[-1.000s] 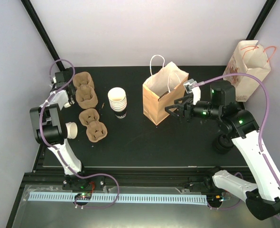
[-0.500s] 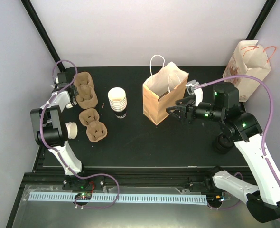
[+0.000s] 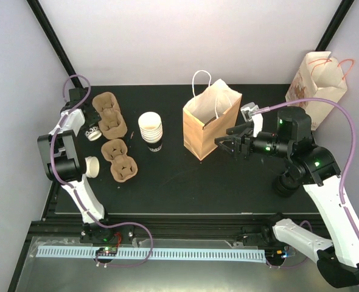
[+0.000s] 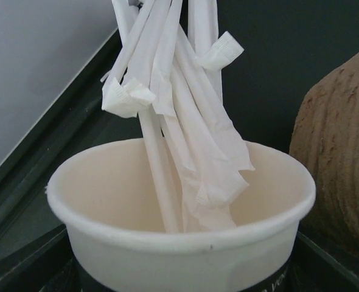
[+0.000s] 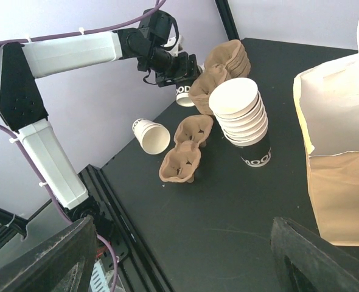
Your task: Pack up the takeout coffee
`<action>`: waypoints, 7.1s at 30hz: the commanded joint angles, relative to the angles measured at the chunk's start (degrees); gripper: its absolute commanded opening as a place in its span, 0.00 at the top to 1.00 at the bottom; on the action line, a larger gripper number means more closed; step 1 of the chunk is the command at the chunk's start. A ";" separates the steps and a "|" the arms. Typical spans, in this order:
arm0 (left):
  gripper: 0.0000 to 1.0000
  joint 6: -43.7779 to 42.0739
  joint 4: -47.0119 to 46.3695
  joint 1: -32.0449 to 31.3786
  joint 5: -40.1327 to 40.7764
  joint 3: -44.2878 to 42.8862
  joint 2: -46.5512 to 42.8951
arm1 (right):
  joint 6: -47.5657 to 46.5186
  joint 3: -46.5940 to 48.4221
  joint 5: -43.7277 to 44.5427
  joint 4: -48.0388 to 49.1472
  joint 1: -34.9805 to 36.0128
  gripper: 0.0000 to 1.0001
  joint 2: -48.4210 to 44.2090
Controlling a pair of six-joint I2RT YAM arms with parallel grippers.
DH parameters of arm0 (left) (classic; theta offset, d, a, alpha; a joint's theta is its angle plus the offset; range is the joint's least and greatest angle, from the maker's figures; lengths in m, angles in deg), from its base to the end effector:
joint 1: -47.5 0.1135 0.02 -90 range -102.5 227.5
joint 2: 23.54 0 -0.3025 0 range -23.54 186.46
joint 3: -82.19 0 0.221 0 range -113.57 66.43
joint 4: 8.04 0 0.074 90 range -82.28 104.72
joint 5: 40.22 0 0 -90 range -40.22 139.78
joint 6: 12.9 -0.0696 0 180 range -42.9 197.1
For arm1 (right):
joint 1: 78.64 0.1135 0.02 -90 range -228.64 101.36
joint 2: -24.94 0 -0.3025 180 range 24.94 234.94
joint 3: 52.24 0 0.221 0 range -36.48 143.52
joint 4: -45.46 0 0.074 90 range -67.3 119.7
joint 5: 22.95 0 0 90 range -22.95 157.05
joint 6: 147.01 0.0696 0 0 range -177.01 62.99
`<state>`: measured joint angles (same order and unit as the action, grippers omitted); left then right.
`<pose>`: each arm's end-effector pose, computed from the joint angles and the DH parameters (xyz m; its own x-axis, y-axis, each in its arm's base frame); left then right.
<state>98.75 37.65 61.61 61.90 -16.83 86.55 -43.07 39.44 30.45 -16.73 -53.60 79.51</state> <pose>0.4025 0.1162 0.2364 -0.6248 -0.5290 -0.5743 -0.6245 0.7800 -0.0390 0.1079 0.0962 0.4383 -0.5725 -0.0540 -0.8182 -0.7121 0.5273 0.4635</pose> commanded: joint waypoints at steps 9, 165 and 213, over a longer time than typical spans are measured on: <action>0.01 -1.13 11.97 -0.28 -5.70 -1.30 0.23 | 0.69 2.10 0.89 -1.97 0.13 0.19 -1.28; 0.98 18.22 37.74 -13.93 -35.84 17.81 -62.89 | 4.21 -11.14 -3.50 4.03 0.19 0.21 -1.51; 0.99 34.46 5.47 -30.76 -77.78 44.28 -65.72 | -63.45 -31.11 24.12 36.05 29.09 0.05 3.87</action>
<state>132.48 44.84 31.29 -13.66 27.54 21.22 -101.06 6.76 52.68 22.50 -25.25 82.02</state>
